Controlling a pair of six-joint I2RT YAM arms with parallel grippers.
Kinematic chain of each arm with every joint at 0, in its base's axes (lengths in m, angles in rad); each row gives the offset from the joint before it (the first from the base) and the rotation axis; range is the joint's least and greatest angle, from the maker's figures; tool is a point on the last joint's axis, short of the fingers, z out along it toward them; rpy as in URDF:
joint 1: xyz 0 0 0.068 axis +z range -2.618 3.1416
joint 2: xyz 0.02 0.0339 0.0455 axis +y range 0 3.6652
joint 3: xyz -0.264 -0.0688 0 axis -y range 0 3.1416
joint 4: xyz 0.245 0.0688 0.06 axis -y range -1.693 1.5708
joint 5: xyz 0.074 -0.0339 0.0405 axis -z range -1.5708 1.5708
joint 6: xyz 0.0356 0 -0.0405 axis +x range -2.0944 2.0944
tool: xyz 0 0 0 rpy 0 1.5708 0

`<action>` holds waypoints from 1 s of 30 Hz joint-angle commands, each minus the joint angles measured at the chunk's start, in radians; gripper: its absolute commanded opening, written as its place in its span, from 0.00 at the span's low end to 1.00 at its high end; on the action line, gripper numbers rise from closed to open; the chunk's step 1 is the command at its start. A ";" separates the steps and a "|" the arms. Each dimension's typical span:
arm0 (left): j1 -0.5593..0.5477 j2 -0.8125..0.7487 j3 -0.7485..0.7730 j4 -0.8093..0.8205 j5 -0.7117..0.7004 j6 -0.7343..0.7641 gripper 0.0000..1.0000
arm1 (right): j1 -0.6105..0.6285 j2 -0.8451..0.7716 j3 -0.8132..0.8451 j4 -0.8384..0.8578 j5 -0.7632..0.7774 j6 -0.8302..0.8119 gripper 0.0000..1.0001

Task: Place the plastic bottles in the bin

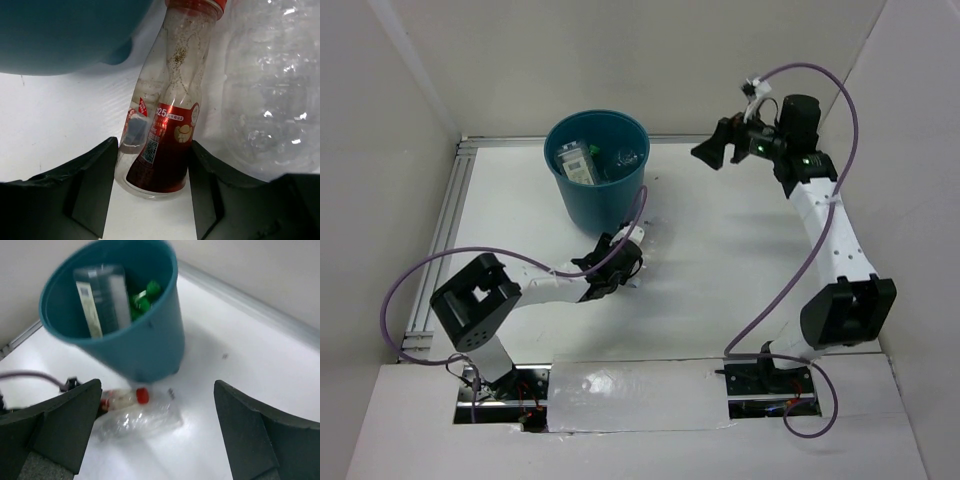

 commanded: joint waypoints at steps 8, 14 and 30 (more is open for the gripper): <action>-0.153 -0.406 0.111 -0.167 0.055 -0.035 0.00 | -0.036 -0.112 -0.412 -0.153 -0.069 0.056 0.62; -0.149 -0.505 0.330 -0.134 0.029 0.085 0.00 | -0.071 -0.086 -0.525 -0.131 -0.058 0.118 0.82; 0.282 -0.172 0.593 -0.028 -0.019 0.074 0.79 | -0.089 -0.024 -0.337 -0.589 -0.161 -0.671 1.00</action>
